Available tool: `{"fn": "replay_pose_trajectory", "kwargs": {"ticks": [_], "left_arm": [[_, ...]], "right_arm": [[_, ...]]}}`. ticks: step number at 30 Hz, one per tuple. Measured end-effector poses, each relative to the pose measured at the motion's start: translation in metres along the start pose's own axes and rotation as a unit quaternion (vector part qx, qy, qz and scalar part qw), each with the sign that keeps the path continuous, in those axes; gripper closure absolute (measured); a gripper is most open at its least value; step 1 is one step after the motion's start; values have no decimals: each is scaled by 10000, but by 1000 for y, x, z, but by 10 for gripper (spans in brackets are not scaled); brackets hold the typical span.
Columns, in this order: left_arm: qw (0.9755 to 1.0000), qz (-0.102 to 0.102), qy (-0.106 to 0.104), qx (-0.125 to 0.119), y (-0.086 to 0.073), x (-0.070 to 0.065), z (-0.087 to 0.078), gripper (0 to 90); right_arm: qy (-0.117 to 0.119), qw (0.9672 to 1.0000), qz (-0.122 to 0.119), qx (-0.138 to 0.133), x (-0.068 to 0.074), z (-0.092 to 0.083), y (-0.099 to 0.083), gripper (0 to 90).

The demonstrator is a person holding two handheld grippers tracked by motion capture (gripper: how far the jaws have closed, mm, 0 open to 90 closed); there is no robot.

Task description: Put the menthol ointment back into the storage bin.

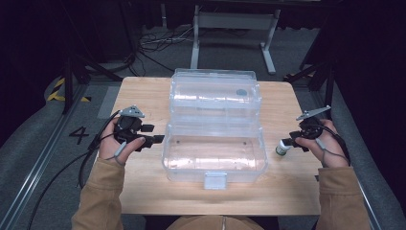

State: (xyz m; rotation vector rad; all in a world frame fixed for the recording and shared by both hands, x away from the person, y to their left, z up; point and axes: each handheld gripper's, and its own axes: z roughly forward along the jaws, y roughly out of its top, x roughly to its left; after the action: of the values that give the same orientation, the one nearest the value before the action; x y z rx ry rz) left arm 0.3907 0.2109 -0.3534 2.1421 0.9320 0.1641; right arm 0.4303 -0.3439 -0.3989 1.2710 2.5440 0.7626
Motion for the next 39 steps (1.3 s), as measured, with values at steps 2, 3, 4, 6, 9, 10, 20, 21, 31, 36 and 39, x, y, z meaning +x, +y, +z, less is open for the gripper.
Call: {"fn": "replay_pose_trajectory", "kwargs": {"ticks": [2, 3, 4, 6, 9, 10, 20, 21, 31, 36, 39], "left_arm": [[10000, -2, 9, 4, 0, 0, 0, 393], [10000, -1, 11, 3, 0, 0, -1, 394], [10000, -13, 9, -1, 0, 0, -1, 394], [10000, -14, 6, -2, -1, 0, -1, 393], [10000, -8, 13, 8, -1, 0, -1, 389], [10000, -5, 13, 9, -1, 0, -1, 389], [10000, 17, 23, 20, 0, 0, 0, 388], [10000, 18, 22, 26, 0, 0, 0, 388], [10000, -25, 0, 34, -1, 1, 1, 386], [10000, -42, -1, 31, -1, 1, 1, 386], [10000, -24, -10, 32, -1, 1, 1, 386]], "right_arm": [[16, 10000, 12, 54, 0, 3, 0, 489], [25, 10000, 7, 95, -1, 5, 0, 484], [14, 9999, -3, 116, -1, 7, -1, 479], [14, 9999, -2, 171, -2, 10, -1, 475], [26, 9997, 24, 259, -3, 14, -2, 469], [19, 9996, 15, 285, -3, 16, -2, 469], [16, 9989, 41, 459, -7, 27, -5, 461], [26, 9988, 27, 496, -7, 27, -5, 460], [50, 9979, 25, 647, -9, 36, -7, 467], [82, 9976, 28, 687, -10, 38, -8, 474], [100, 9975, 22, 695, -9, 38, -8, 494]]}}
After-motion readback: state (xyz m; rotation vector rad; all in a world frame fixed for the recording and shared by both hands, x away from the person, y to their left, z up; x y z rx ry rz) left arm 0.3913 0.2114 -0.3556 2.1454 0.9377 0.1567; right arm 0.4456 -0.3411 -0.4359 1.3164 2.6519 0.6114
